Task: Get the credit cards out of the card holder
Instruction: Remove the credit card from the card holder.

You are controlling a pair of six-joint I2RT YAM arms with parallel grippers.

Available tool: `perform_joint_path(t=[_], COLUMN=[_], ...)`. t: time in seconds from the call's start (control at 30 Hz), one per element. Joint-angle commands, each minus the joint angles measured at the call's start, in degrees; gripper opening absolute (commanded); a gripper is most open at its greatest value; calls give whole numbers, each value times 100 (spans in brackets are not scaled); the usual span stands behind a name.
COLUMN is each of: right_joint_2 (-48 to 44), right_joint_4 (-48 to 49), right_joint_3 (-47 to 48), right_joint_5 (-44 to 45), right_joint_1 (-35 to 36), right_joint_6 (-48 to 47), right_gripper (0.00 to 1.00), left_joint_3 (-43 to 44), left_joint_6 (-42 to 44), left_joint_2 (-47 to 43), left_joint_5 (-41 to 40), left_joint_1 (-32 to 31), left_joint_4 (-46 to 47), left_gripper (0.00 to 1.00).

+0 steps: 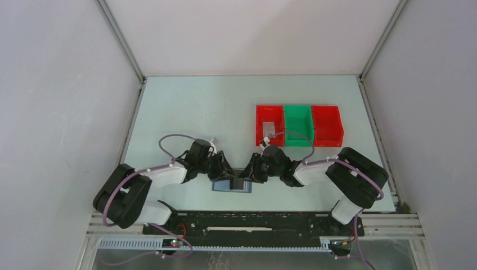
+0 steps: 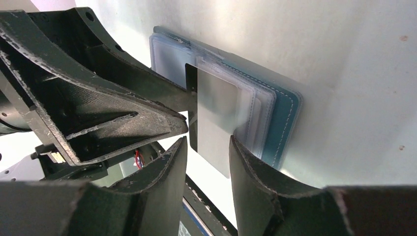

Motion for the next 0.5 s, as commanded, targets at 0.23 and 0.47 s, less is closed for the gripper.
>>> perform_joint_path(t=[0.23,0.47], right_joint_2=[365,467], right_joint_4=[237,232], right_joint_3=[49,49], right_joint_5=[-61,-60], right_joint_1=[46,51], right_joint_6=[231,275], right_gripper=[46,45], left_joint_3=[-266,-359], left_joint_6=[4,55], left_joint_2=[-80,-221], left_joint_5=[16,185], left_joint_1=[65,217], left_joint_4=[237,300], left_gripper=[21,0])
